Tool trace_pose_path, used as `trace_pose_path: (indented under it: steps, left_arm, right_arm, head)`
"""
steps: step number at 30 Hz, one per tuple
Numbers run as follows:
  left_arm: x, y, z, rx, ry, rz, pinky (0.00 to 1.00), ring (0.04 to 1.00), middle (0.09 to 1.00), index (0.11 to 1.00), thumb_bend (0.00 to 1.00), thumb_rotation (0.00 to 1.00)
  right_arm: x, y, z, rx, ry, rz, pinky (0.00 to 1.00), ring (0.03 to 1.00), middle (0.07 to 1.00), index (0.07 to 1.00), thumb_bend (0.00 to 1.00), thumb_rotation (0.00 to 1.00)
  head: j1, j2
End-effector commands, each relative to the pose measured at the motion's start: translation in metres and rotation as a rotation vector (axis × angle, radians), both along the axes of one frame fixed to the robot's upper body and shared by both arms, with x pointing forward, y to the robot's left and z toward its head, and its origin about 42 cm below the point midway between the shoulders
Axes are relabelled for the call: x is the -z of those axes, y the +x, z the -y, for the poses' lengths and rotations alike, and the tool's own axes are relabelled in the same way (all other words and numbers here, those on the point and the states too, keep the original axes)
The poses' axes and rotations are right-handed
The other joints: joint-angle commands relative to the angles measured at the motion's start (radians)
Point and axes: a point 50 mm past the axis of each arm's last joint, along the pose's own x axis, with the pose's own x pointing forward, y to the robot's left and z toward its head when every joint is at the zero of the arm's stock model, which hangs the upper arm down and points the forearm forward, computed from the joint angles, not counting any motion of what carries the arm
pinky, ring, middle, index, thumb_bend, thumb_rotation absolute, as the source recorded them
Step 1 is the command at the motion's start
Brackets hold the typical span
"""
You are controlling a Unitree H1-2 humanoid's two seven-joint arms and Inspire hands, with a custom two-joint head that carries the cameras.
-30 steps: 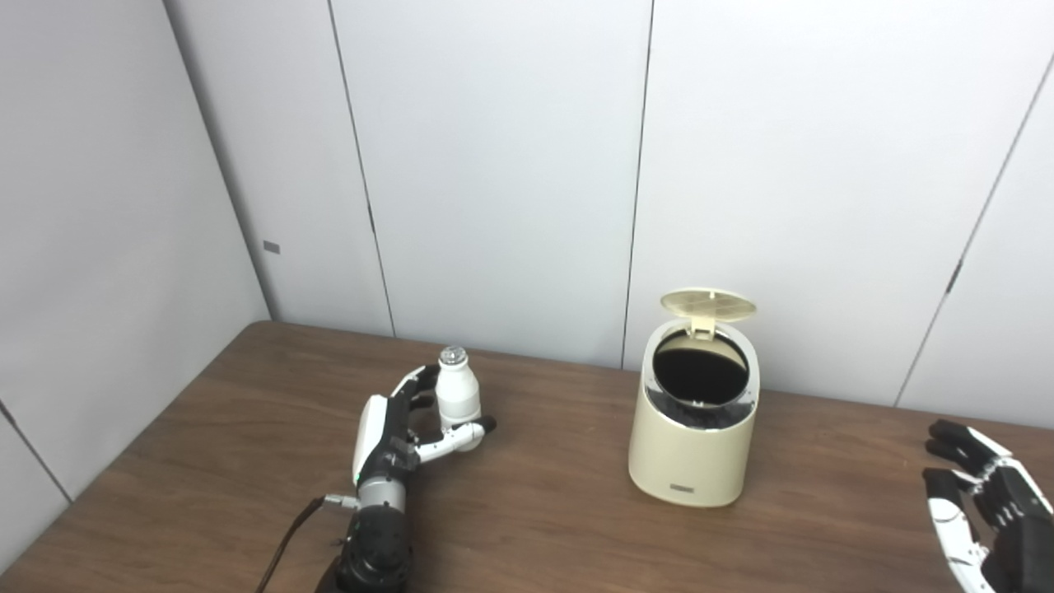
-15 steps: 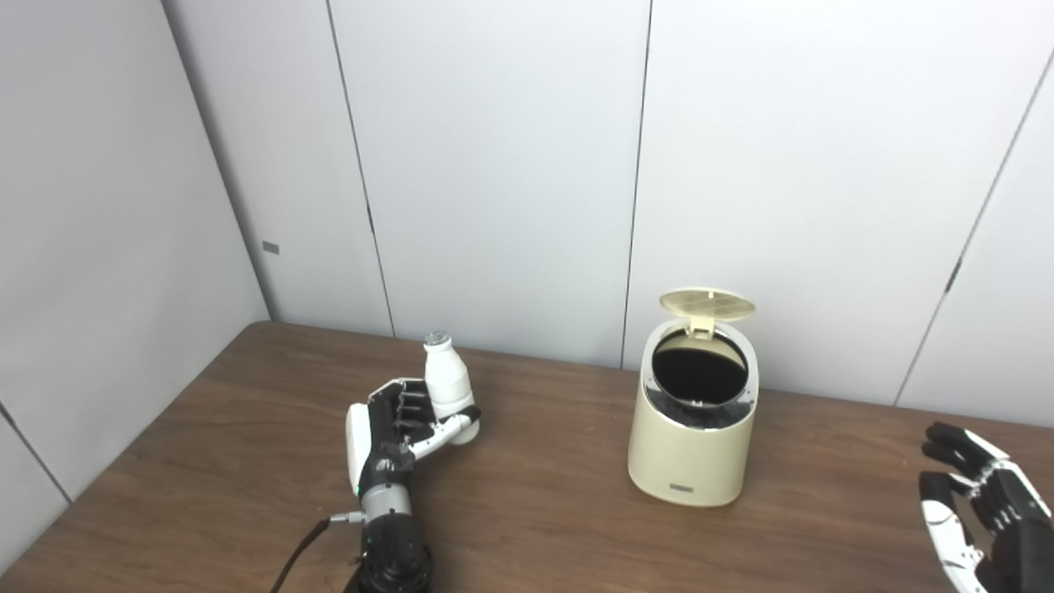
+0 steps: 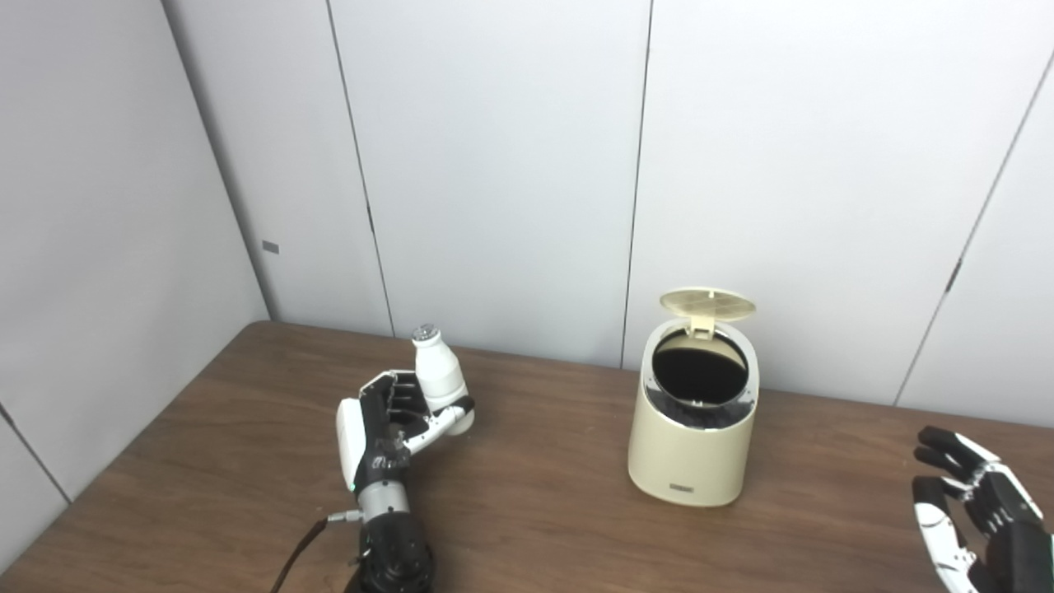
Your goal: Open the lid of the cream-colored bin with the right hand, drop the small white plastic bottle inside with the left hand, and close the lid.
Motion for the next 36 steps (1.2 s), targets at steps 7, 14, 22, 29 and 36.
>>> trace_pose_path:
  steps: [7, 14, 22, 29, 36]
  left_arm:
    - [-0.047, -0.01, 0.024, 0.179, 0.078, 0.214, 1.0, 0.761, 0.498, 0.464, 0.52, 0.0]
    - [-0.101, -0.018, 0.062, 0.322, 0.026, 0.405, 0.79, 0.776, 0.517, 0.462, 0.52, 0.0]
    - [-0.127, -0.012, 0.092, 0.434, -0.019, 0.497, 0.89, 0.825, 0.499, 0.476, 0.52, 0.0]
    - [-0.135, 0.001, 0.109, 0.459, 0.024, 0.511, 0.94, 0.845, 0.773, 0.481, 0.52, 0.05]
    - [-0.137, 0.018, 0.13, 0.511, 0.046, 0.55, 1.0, 0.834, 0.71, 0.481, 0.52, 0.05]
  right_arm:
    - [-0.016, 0.003, -0.005, -0.003, 0.001, 0.073, 0.6, 0.726, 0.743, 0.711, 0.14, 0.48]
    - [0.0, 0.006, -0.003, 0.008, -0.011, 0.057, 0.64, 0.748, 0.759, 0.729, 0.16, 0.38]
    - [0.016, 0.006, -0.002, 0.021, 0.007, 0.014, 0.64, 0.748, 0.765, 0.73, 0.19, 0.47]
    - [0.031, -0.002, -0.003, 0.054, 0.006, -0.021, 0.66, 0.754, 0.763, 0.732, 0.2, 0.47]
    - [0.043, -0.011, -0.006, 0.083, 0.021, -0.05, 0.65, 0.742, 0.751, 0.722, 0.21, 0.46]
  head:
    - [-0.049, 0.007]
    - [-0.093, 0.002]
    - [-0.132, -0.029]
    - [-0.173, -0.043]
    - [-0.21, -0.044]
